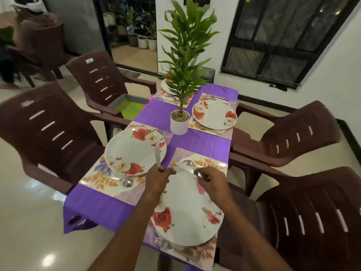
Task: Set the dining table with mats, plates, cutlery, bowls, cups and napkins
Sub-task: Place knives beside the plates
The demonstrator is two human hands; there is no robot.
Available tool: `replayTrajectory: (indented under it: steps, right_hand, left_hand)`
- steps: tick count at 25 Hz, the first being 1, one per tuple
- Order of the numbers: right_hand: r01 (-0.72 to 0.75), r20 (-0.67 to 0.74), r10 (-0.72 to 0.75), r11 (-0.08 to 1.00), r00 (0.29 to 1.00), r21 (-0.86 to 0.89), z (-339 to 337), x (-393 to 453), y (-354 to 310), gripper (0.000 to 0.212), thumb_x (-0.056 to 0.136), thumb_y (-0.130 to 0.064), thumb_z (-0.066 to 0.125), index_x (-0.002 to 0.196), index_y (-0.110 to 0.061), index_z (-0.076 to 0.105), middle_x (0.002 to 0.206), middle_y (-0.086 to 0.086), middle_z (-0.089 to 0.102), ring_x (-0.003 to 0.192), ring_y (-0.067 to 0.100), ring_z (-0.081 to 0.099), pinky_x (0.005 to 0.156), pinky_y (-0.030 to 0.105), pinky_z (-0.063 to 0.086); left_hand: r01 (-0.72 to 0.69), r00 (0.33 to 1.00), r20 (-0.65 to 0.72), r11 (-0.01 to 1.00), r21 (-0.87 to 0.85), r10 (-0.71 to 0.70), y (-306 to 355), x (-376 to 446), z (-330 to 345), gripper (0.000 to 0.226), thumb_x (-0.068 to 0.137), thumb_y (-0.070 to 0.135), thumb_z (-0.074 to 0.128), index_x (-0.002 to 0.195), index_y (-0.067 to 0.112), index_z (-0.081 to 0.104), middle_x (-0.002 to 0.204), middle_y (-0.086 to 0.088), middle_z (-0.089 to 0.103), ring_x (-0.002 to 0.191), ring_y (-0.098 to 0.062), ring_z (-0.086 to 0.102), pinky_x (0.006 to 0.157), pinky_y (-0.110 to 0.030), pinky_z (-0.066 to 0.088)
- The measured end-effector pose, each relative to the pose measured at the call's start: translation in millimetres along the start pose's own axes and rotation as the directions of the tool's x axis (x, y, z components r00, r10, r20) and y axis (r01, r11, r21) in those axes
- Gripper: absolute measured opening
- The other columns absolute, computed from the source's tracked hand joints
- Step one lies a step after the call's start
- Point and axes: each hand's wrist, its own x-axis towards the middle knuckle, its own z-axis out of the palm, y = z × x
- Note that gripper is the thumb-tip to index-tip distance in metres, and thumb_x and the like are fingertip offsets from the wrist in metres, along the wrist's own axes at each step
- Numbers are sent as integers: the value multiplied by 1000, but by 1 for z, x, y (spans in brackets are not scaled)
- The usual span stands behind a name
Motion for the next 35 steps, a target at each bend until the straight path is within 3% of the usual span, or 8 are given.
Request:
replayTrajectory:
  steps: [3, 6, 9, 11, 17, 21, 32, 35]
  right_hand:
    - [-87, -46, 86, 996, 995, -17, 15, 56, 36, 34, 83, 5, 67, 110, -15, 76, 99, -2, 72, 85, 16, 64, 75, 17, 46]
    - [-196, -75, 189, 975, 979, -105, 32, 101, 73, 34, 84, 5, 63, 104, -19, 77, 97, -3, 71, 86, 18, 66, 66, 5, 38]
    - [-242, -45, 238, 954, 970, -176, 44, 143, 103, 34, 85, 4, 60, 101, -19, 78, 103, 2, 71, 93, 23, 67, 76, 26, 49]
    - [-245, 26, 256, 944, 966, -220, 49, 166, 117, 32, 84, 5, 61, 101, -17, 79, 104, 6, 71, 94, 26, 67, 80, 30, 50]
    - [-161, 173, 237, 917, 956, -365, 57, 194, 138, 33, 86, 5, 58, 98, -22, 74, 106, -2, 69, 98, 24, 64, 76, 29, 47]
    - [-56, 215, 156, 911, 964, -409, 56, 192, 142, 31, 91, -2, 60, 111, -20, 75, 120, -3, 66, 115, 20, 56, 88, 32, 46]
    - [3, 217, 112, 882, 970, -471, 65, 180, 148, 34, 95, -2, 60, 124, -15, 72, 131, 3, 64, 122, 22, 54, 99, 34, 48]
    - [7, 222, 105, 891, 969, -453, 65, 178, 146, 34, 97, -2, 56, 126, -14, 70, 131, 4, 63, 122, 22, 54, 95, 34, 48]
  left_hand:
    - [16, 1000, 18, 995, 97, -17, 0, 45, -1, 36, 79, 18, 80, 76, 15, 45, 60, 1, 50, 55, -16, 48, 54, -31, 41]
    - [50, 999, -8, 981, 187, -50, -5, 77, -10, 34, 80, 19, 81, 74, 14, 47, 62, 0, 51, 53, -14, 48, 57, -32, 42]
    - [100, 995, -16, 973, 207, -99, -10, 103, -15, 23, 85, 19, 77, 77, 6, 61, 68, -4, 57, 57, -16, 52, 56, -29, 43]
    - [110, 994, -6, 974, 197, -111, -16, 114, -16, 23, 91, 22, 73, 87, 0, 69, 74, -7, 63, 61, -17, 53, 58, -29, 45]
    - [151, 988, 9, 968, 199, -156, -26, 136, -18, 19, 96, 27, 69, 99, 9, 71, 76, 5, 75, 67, -16, 57, 66, -33, 51]
    - [175, 984, -1, 964, 202, -179, -28, 143, -18, 19, 96, 30, 68, 99, 11, 72, 78, 5, 75, 71, -17, 60, 68, -34, 53]
    - [203, 977, 15, 956, 210, -211, -32, 148, -18, 24, 98, 34, 65, 105, 11, 70, 86, 1, 76, 73, -16, 62, 68, -28, 52]
    - [209, 974, 47, 957, 199, -222, -32, 144, -24, 24, 103, 34, 56, 106, 14, 67, 89, -2, 77, 69, -15, 60, 65, -28, 53]
